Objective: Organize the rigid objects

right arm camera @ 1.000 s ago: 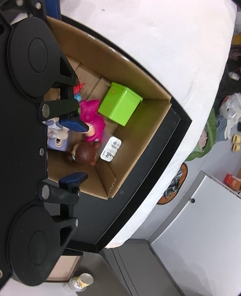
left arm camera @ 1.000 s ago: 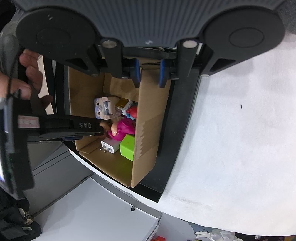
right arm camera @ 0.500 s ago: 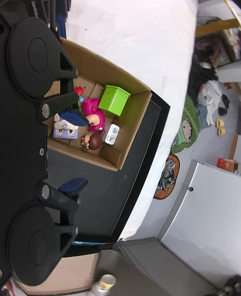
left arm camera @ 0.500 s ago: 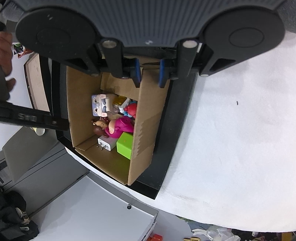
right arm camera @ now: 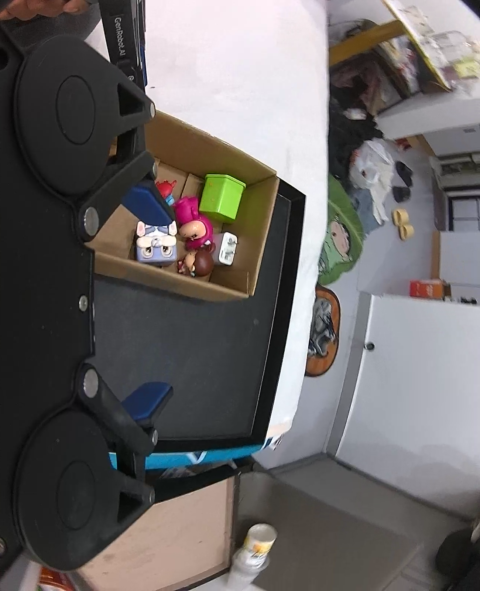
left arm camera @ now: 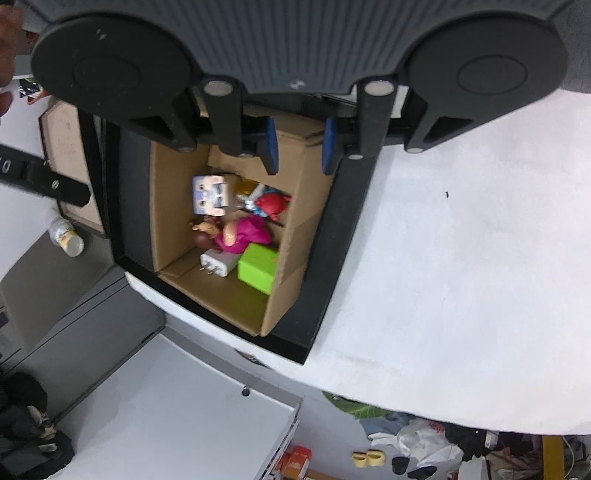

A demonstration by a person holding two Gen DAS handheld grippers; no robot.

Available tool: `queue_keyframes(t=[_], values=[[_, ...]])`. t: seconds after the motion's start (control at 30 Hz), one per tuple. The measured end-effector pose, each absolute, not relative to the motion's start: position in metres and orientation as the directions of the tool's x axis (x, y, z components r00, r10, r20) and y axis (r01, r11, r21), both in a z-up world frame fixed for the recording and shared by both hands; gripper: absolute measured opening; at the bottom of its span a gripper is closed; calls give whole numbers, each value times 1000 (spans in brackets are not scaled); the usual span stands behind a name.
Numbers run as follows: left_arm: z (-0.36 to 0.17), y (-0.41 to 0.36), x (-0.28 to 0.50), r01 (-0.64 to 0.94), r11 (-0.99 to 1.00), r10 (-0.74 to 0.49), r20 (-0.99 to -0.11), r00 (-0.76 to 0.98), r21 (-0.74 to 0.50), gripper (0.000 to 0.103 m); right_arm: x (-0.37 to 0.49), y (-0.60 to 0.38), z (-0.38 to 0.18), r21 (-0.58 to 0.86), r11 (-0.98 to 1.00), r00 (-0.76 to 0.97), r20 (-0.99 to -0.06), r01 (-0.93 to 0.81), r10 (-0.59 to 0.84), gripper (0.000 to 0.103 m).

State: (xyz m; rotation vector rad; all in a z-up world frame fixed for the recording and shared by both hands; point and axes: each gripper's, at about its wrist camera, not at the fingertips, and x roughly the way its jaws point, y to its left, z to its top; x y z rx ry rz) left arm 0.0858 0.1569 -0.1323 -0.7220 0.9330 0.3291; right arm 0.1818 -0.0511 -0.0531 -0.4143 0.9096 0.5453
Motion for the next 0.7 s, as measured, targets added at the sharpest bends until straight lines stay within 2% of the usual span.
queue_keyframes(t=[0.07, 0.13, 0.3, 0.4, 0.7], values=[[-121, 153, 84, -532, 734, -43, -812, 583, -421, 23, 178, -58, -50, -96, 806, 508, -818, -584, 270, 98], [-112, 149, 81, -522, 750, -32, -810, 586, -407, 27, 175, -66, -46, -79, 819, 514, -811, -568, 278, 100], [-85, 139, 72, -495, 767, -21, -788, 616, -408, 58, 164, -86, -33, -33, 852, 535, -791, -522, 297, 103], [-69, 130, 66, -470, 788, -16, -777, 630, -397, 73, 154, -96, -23, -15, 867, 556, -773, -498, 306, 103], [-38, 101, 48, -385, 839, -34, -744, 668, -384, 89, 120, -132, -6, 23, 896, 598, -737, -444, 315, 103]])
